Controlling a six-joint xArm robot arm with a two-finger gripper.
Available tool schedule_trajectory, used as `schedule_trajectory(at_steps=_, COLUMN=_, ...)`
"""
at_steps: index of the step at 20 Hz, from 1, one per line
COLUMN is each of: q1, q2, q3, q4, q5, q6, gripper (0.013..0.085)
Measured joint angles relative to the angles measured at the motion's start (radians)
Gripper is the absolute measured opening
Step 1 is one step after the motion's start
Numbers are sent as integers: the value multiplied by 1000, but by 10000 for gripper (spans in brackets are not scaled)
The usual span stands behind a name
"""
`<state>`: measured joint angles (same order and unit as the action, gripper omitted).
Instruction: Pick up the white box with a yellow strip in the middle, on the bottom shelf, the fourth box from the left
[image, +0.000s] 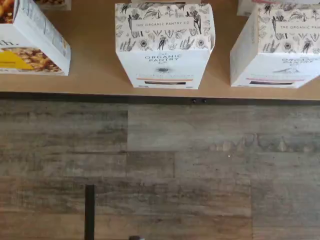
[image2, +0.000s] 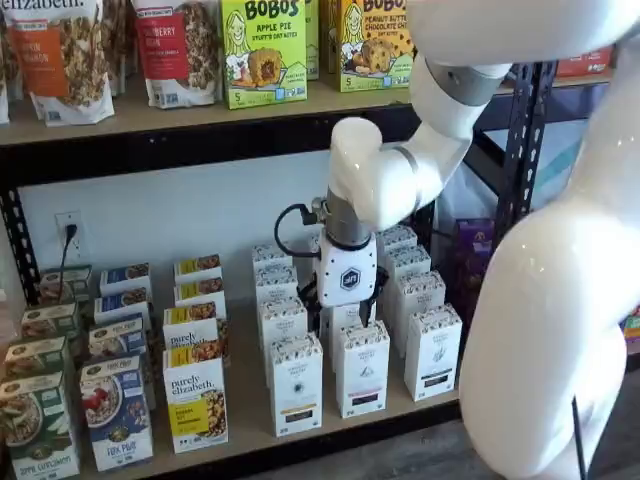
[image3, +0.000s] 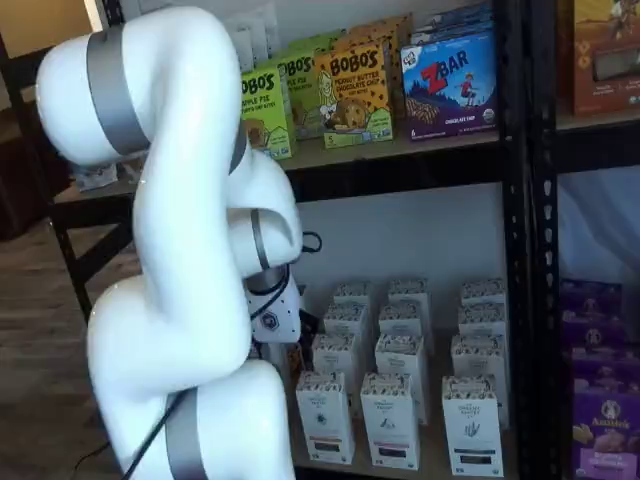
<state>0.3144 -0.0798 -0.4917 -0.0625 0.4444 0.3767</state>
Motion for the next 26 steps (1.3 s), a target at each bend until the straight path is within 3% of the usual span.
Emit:
schedule_trajectory(at_steps=6, q1=-18, q2=122, q3=-41, q4=-36, q5=-80, q6=16, gripper=850)
schedule_trajectory(at_steps=23, q1=-48, q2=390, q3=-180, q4=-48, q5=-220, q6=-1, gripper=850)
schedule_trajectory(at_steps=26, q1=-49, q2=438, q3=-221, q4=-71, q5=-226, q6=20, gripper=850)
